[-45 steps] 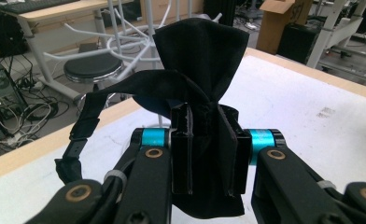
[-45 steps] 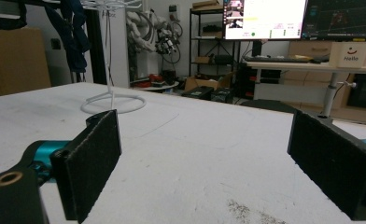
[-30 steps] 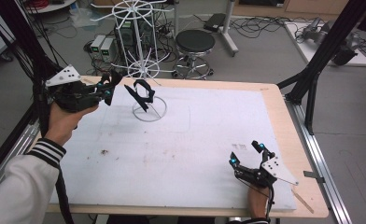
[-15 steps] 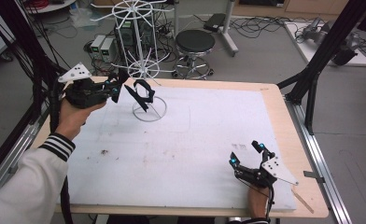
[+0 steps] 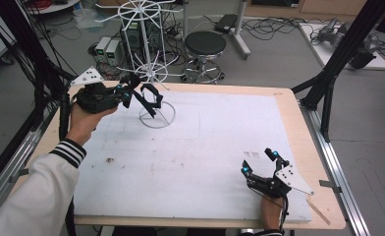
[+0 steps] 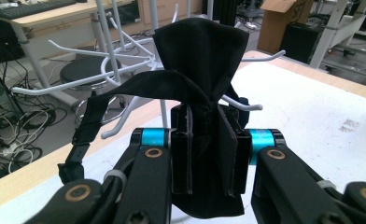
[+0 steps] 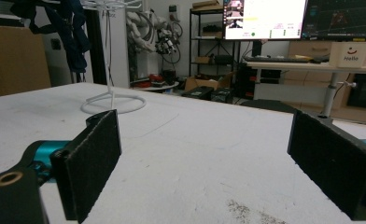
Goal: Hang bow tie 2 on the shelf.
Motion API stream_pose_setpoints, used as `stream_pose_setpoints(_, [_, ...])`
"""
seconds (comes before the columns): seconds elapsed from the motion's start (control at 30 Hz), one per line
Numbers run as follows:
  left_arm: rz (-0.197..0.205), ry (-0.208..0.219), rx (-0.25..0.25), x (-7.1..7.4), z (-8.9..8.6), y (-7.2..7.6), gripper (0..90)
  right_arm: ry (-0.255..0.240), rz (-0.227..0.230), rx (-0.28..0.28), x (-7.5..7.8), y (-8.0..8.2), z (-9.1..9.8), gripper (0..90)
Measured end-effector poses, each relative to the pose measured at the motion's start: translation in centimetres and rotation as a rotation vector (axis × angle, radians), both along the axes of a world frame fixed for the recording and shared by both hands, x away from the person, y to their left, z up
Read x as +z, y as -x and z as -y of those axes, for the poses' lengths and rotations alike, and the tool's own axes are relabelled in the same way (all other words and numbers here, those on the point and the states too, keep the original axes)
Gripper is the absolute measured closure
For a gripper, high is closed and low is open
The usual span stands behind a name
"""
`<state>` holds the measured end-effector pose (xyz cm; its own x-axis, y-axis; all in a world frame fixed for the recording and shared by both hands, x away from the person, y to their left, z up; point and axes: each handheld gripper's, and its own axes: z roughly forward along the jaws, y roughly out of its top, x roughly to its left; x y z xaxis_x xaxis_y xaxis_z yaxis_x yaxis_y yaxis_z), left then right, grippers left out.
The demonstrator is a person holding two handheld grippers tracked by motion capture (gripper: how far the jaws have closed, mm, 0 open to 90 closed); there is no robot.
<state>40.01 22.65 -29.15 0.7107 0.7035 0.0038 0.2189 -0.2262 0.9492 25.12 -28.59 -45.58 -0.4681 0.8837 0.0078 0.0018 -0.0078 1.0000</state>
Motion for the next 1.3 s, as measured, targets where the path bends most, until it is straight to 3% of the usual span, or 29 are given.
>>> stream_pose_setpoints(1.2, [-0.084, -0.036, 0.036, -2.6, 0.3, -1.9, 76.0, -0.005, -0.004, 0.002, 0.0, 0.0, 0.0, 9.1])
stream_pose_setpoints(1.3, [-0.096, -0.032, 0.025, -2.6, 0.2, -1.8, 70.6, -0.007, -0.005, 0.001, 0.0, 0.1, 0.0, 9.1])
